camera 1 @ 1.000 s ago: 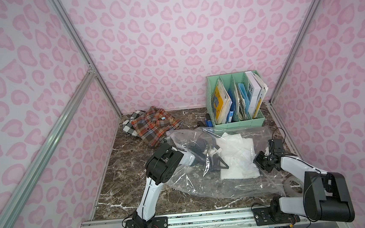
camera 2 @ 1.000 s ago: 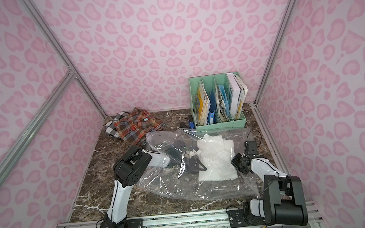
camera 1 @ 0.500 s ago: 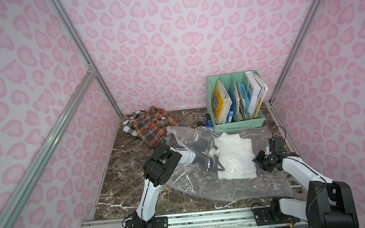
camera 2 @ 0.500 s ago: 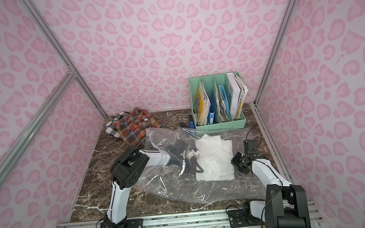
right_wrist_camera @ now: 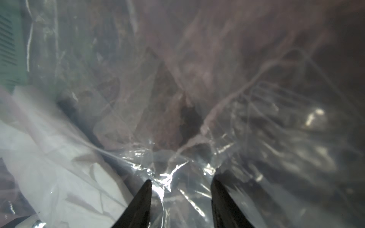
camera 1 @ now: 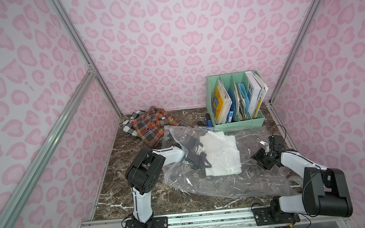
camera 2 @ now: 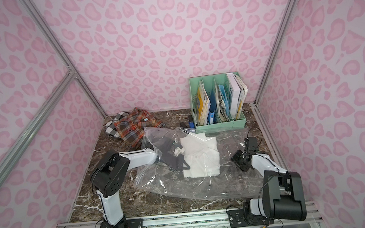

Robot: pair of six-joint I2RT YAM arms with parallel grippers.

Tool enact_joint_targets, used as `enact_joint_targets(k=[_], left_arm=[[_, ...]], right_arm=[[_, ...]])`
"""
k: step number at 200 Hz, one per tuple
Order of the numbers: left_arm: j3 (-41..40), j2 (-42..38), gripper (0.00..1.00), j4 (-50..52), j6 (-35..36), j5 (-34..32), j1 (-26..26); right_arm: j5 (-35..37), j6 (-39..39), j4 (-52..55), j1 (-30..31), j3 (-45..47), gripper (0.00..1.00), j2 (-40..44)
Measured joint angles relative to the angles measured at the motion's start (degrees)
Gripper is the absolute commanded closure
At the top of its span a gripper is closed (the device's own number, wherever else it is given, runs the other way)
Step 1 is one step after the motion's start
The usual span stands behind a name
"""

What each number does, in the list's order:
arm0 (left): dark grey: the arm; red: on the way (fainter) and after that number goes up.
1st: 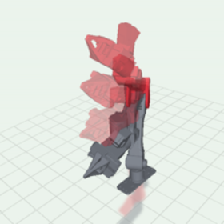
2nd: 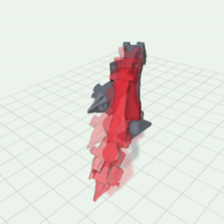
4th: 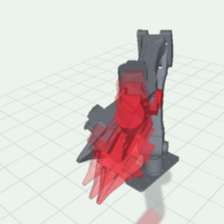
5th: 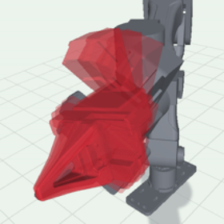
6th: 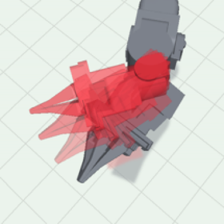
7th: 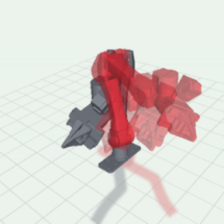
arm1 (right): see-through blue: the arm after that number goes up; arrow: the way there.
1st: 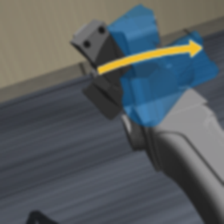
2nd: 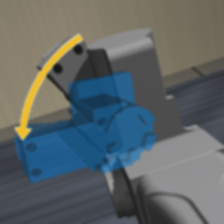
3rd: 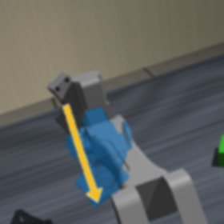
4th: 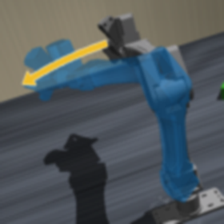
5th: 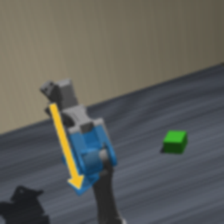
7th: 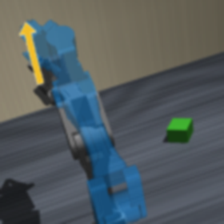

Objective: Take the shirt out of the vacuum bag
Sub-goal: Take out the shirt from the vacuum bag.

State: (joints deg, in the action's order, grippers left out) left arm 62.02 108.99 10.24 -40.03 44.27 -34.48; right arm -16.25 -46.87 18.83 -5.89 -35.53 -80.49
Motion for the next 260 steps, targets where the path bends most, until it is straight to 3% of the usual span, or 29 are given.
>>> enact_joint_targets(k=[53,144,186,219,260], left_arm=[[-5.0,-10.7,0.95,8.6,4.3,-2.3,7.5],[-6.4,-28.2,0.96,23.3,9.3,-7.3,22.9],[-4.0,-30.9,0.96,29.4,12.5,-14.4,33.0],[1.2,-31.0,0.95,30.9,15.0,-19.6,35.9],[-1.8,-32.6,0.95,31.2,16.6,-22.1,43.1]], right_arm=[[-0.4,2.9,-2.3,-4.4,-5.0,0.48,-7.0],[8.2,11.4,7.8,-11.8,-6.9,0.46,-2.5],[8.3,13.3,9.8,-11.9,-11.0,0.44,-2.4],[5.9,14.1,10.4,-12.0,-13.4,0.44,-1.5],[3.7,15.2,12.3,-12.0,-16.8,0.44,-1.0]])
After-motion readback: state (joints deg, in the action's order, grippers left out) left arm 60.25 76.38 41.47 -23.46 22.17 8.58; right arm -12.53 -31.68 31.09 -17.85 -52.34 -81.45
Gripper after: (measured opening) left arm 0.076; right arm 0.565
